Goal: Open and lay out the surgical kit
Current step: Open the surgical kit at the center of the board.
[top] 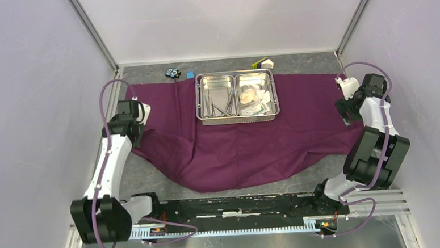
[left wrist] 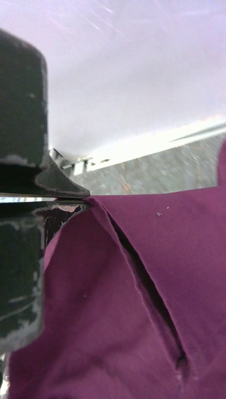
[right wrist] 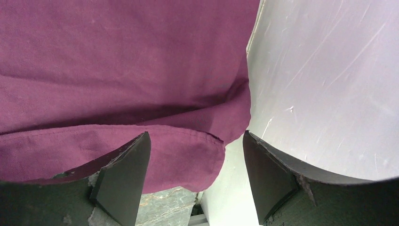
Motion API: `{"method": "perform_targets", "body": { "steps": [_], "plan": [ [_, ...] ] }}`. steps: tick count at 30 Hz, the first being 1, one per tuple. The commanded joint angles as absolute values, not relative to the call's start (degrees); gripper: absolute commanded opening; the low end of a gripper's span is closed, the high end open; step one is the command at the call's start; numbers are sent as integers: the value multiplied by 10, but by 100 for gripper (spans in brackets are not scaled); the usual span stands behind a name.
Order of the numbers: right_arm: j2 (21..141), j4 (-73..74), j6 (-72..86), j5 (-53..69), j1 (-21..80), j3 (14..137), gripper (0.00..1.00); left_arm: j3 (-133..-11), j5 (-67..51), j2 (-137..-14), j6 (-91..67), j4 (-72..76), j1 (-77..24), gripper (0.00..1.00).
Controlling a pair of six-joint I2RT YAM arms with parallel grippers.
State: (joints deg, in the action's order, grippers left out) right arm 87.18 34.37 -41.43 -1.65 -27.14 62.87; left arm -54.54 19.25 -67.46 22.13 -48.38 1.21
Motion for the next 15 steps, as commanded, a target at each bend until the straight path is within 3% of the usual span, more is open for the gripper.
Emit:
{"method": "perform_targets", "body": {
  "steps": [1, 15],
  "plan": [
    [884, 349, -435, 14, -272, 666, 78, -512, 258, -602, 281, -555, 20, 2],
    [893, 369, -448, 47, -272, 685, 79, -411, 404, -463, 318, -582, 22, 2]
  ]
}}
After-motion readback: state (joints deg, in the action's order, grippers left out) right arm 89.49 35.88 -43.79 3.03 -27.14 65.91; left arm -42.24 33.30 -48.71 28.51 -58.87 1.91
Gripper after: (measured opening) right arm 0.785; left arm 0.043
